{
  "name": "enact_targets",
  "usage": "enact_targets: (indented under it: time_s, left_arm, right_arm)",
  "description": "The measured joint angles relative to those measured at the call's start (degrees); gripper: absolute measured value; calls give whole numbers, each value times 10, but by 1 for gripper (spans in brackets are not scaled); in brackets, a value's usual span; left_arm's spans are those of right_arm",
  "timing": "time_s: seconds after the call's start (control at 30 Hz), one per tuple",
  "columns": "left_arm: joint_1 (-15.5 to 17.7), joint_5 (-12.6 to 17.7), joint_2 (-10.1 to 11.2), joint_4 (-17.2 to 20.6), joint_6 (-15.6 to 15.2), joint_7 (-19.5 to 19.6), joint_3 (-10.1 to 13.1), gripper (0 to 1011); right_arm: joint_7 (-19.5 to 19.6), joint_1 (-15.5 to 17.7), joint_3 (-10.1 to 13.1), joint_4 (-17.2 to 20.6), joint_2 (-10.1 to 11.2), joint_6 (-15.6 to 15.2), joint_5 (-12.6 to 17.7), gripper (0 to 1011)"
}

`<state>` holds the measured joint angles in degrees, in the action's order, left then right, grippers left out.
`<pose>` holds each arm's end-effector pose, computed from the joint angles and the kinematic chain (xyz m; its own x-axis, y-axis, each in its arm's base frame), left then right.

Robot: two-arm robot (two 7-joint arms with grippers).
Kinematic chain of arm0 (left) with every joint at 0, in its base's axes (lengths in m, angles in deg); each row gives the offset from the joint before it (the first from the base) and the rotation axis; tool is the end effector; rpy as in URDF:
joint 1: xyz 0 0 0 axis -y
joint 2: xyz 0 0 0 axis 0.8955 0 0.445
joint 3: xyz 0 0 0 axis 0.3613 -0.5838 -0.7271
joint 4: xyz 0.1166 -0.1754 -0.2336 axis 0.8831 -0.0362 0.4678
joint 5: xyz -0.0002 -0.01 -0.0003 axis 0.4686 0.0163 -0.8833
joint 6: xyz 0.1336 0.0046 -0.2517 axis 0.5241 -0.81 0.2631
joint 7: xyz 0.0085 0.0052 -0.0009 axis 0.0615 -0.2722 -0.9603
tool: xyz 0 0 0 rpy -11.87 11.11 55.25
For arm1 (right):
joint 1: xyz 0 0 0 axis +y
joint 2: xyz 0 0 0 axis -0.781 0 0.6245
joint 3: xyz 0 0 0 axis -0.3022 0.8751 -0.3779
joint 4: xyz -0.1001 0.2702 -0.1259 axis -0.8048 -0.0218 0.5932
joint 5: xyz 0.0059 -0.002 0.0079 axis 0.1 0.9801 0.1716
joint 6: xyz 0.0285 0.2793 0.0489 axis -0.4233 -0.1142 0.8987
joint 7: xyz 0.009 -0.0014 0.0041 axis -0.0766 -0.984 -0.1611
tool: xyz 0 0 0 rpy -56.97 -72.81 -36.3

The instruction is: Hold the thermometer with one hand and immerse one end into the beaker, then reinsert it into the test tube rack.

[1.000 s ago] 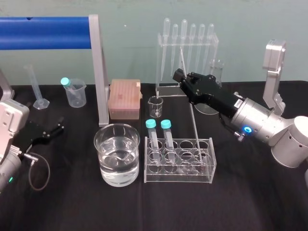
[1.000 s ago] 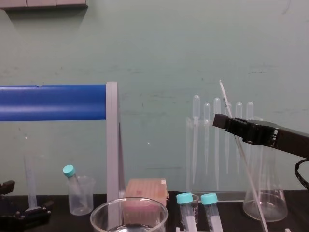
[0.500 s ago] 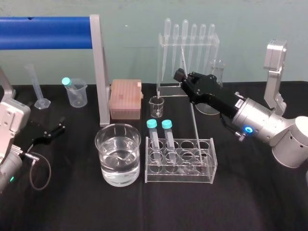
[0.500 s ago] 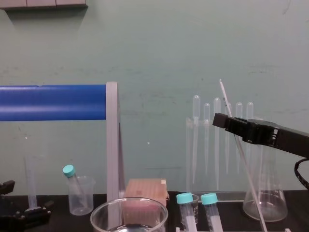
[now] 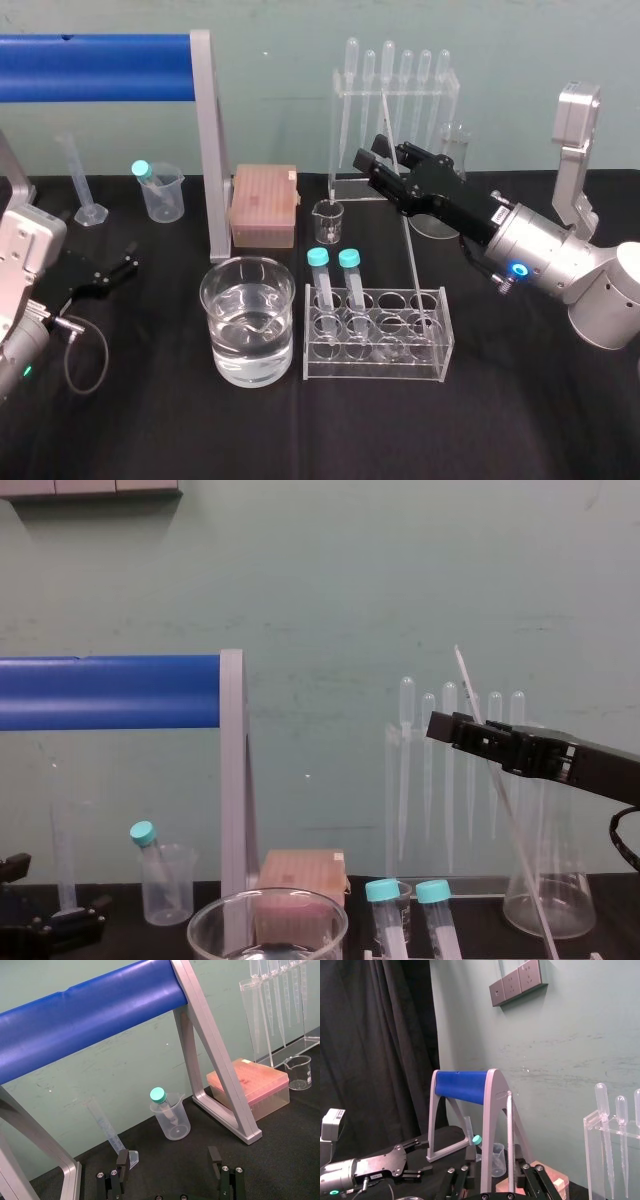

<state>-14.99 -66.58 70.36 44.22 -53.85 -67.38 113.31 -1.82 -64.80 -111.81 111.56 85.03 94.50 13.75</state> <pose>0.3396 0.1027 -0.3174 0.2922 0.8803 0.3737 -0.9553 0.2873 0.0702 0.4237 -0.0623 -0.2706 0.8015 -0.5892 -0.1025 0.5972 0.7795 0.1889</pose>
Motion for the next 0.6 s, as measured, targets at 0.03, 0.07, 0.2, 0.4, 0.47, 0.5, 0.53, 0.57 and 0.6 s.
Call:
enact_targets:
  time_s: [0.03, 0.07, 0.2, 0.4, 0.47, 0.5, 0.53, 0.57, 0.6]
  left_arm:
    - [0, 0, 0, 0, 0, 0, 0, 1008]
    - [0, 0, 0, 0, 0, 0, 0, 1008]
    - [0, 0, 0, 0, 0, 0, 0, 1008]
    - [0, 0, 0, 0, 0, 0, 0, 1008]
    - [0, 0, 0, 0, 0, 0, 0, 1008]
    - [0, 0, 0, 0, 0, 0, 0, 1008]
    - [0, 0, 0, 0, 0, 0, 0, 1008]
    - [0, 0, 0, 0, 0, 0, 0, 1008]
    - [0, 0, 0, 0, 0, 0, 0, 1008]
  right_arm:
    - [0, 0, 0, 0, 0, 0, 0, 491]
    - [0, 0, 0, 0, 0, 0, 0, 503]
    - [0, 0, 0, 0, 0, 0, 0, 634]
    - [0, 0, 0, 0, 0, 0, 0, 831]
    - [0, 0, 0, 0, 0, 0, 0, 883]
    - [0, 0, 0, 0, 0, 0, 0, 901]
    - [0, 0, 0, 0, 0, 0, 0, 933]
    - [0, 0, 0, 0, 0, 0, 0, 948]
    - [0, 0, 0, 0, 0, 0, 0, 978]
